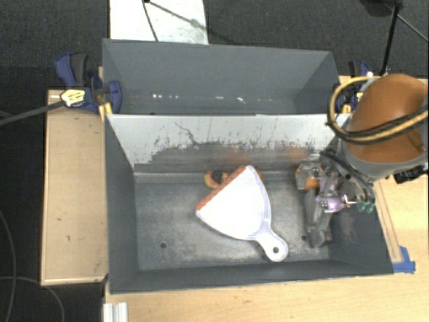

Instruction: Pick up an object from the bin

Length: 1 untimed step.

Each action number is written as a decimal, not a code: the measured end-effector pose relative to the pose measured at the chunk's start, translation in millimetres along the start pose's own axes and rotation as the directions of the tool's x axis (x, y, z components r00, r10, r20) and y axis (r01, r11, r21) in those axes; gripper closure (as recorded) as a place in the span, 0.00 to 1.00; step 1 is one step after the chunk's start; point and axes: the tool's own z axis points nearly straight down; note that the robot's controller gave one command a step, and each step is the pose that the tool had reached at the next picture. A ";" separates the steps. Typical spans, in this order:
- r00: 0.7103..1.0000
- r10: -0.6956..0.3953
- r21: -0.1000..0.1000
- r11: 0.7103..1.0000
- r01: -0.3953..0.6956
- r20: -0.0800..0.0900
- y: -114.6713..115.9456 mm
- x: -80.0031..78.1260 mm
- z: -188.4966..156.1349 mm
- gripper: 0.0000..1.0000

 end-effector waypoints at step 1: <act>1.000 -0.003 0.001 1.000 0.003 0.008 0.3 -1.4 -4.6 0.00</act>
Offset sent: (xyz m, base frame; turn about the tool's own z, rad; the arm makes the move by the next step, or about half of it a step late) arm -0.0095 0.0864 -0.1293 -0.1620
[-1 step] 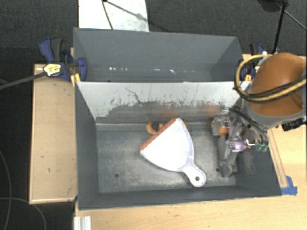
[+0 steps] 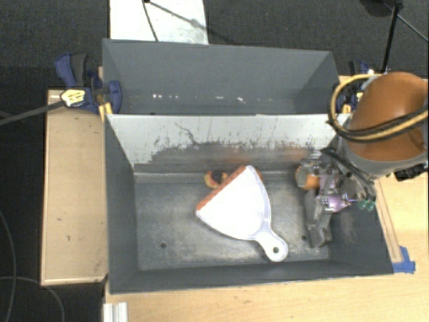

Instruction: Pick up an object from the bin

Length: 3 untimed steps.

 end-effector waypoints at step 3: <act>1.000 -0.023 -0.001 1.000 0.023 0.002 94.2 20.3 66.3 0.00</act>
Offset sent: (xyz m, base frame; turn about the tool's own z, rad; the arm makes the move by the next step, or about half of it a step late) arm -0.0150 0.0979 -0.0438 -0.1594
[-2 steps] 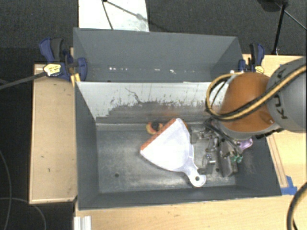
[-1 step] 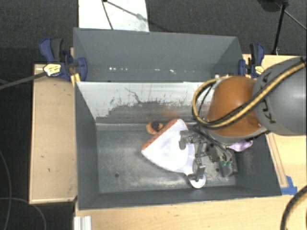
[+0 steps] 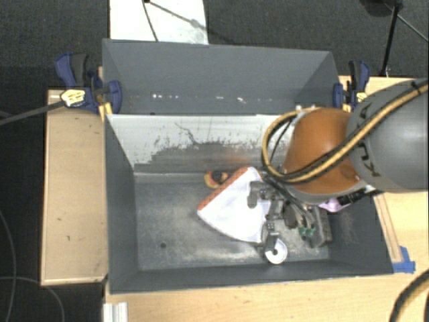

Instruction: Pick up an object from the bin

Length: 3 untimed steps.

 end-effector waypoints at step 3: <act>0.971 0.239 0.001 0.971 -0.239 -0.001 -5.4 13.9 67.4 1.00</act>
Offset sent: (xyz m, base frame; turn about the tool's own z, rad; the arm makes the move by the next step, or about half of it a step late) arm -0.0139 -0.0055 -0.0675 0.2426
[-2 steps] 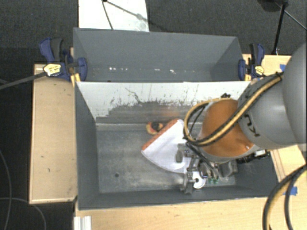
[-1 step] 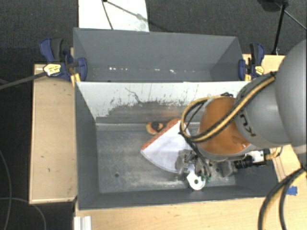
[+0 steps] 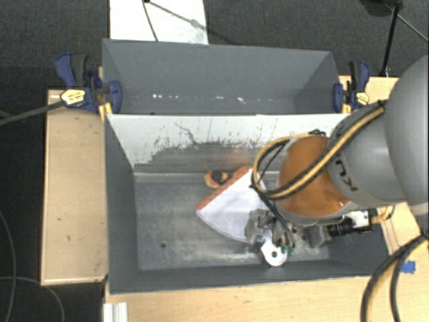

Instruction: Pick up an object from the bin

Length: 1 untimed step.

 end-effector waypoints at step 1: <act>1.000 -0.001 0.000 1.000 0.001 -0.001 -0.1 0.4 -2.0 1.00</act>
Offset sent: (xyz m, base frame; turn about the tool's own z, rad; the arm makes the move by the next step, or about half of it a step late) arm 0.0000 0.0001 0.0490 0.0000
